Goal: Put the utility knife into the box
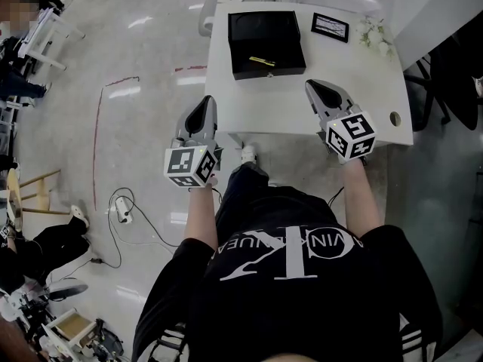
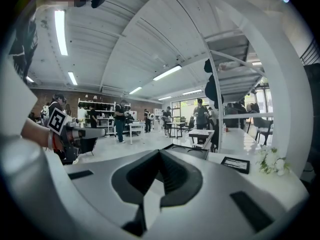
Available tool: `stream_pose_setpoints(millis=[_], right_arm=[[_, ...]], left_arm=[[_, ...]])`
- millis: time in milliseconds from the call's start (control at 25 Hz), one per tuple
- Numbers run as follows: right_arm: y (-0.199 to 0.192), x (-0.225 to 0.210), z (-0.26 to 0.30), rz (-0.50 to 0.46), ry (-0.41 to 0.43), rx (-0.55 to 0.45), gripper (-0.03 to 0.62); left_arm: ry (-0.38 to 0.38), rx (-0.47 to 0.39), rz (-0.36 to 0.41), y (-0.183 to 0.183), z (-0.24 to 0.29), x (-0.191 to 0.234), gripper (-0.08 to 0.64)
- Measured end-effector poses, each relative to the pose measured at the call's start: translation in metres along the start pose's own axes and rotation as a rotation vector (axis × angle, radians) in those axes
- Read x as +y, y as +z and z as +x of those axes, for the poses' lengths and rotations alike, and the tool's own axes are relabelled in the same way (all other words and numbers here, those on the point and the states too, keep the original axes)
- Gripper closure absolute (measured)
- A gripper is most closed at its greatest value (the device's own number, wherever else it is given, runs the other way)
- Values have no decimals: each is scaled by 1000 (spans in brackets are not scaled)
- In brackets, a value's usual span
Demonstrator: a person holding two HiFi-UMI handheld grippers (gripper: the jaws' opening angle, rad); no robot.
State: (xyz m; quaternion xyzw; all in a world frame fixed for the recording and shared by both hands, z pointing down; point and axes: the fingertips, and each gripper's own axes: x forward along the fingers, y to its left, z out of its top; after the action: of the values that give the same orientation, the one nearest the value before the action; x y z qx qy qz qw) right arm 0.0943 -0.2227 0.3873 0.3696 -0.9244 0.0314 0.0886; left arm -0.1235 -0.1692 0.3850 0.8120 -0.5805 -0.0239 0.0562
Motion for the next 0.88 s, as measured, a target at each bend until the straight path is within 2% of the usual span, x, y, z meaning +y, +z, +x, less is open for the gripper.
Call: stream_pose_setpoints(millis=[880], right_arm=[[4, 0, -5, -12, -25, -27, 578]], left_arm=[[10, -1, 0, 0, -4, 1, 549]])
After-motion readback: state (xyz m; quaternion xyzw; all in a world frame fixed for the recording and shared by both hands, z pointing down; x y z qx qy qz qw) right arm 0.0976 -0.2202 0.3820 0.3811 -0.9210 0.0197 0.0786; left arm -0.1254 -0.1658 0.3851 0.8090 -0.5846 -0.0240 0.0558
